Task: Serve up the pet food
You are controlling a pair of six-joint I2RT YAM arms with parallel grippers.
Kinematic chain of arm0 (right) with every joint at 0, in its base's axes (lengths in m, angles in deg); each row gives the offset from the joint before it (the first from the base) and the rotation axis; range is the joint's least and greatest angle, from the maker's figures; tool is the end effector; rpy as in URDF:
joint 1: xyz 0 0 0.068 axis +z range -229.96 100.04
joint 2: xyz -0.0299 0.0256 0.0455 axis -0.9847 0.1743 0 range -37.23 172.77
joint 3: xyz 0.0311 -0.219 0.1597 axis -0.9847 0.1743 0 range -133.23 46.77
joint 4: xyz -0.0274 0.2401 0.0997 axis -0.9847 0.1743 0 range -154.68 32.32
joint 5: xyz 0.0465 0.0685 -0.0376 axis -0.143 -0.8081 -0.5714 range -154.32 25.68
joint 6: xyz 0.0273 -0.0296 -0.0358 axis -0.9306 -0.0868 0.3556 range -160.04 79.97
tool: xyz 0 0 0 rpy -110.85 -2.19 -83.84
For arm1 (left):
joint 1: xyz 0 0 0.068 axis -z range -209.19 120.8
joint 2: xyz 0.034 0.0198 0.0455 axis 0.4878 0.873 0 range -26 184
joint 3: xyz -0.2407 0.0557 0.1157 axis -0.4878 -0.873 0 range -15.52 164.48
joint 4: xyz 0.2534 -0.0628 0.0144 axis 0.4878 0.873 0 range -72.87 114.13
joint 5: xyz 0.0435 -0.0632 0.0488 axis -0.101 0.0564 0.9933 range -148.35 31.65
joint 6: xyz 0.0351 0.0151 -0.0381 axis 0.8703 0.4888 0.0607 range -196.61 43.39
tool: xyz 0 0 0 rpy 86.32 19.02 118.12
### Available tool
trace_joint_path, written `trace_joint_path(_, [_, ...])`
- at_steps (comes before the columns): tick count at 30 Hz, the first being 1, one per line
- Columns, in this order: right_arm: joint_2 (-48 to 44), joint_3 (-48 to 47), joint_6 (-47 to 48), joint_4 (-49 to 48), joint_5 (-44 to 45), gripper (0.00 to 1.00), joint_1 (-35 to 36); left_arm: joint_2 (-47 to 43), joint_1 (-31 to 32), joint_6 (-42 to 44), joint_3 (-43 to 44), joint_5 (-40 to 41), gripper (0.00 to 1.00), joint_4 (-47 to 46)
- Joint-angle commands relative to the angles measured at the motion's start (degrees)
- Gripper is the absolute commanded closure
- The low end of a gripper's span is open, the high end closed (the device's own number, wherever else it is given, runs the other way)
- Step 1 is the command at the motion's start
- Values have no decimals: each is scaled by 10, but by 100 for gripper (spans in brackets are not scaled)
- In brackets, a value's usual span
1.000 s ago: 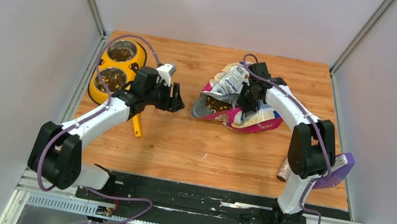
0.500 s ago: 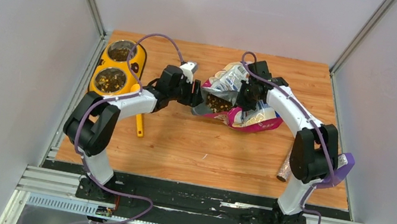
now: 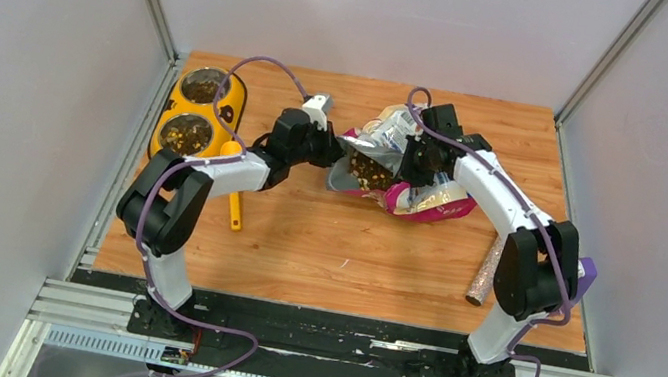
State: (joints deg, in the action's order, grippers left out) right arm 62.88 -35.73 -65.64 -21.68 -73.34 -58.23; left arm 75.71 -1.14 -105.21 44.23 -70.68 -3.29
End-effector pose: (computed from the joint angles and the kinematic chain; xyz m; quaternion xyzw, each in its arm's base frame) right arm 0.3430 0.1429 0.2613 0.0127 0.9644 0.1712 0.2010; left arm 0.3467 -0.1935 0.2128 0.0565 0.8223 -0.3436 0.4501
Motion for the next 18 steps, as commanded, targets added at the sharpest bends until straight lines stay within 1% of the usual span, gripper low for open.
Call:
trace_joint_path(1, [-59,-13,35,-8,-42,100,6,-7,-3,-38,22,7,100,-42])
trace_joint_path(4, [-66,-24,67,-8,-61,100,15,-28,-4,-58,59,30,100,7])
trace_joint_path(5, [-69,-28,77,-8,-70,100,20,-41,-4,-61,69,38,100,44])
trace_joint_path(10, [-80,-56,103,-7,-112,100,46,-96,-5,-62,139,97,100,165])
trace_joint_path(12, [-82,-70,114,-7,-121,100,65,-121,-6,-58,160,125,100,243])
trace_joint_path(18, [-87,-110,137,-7,-118,100,124,-201,-10,-75,186,206,100,375])
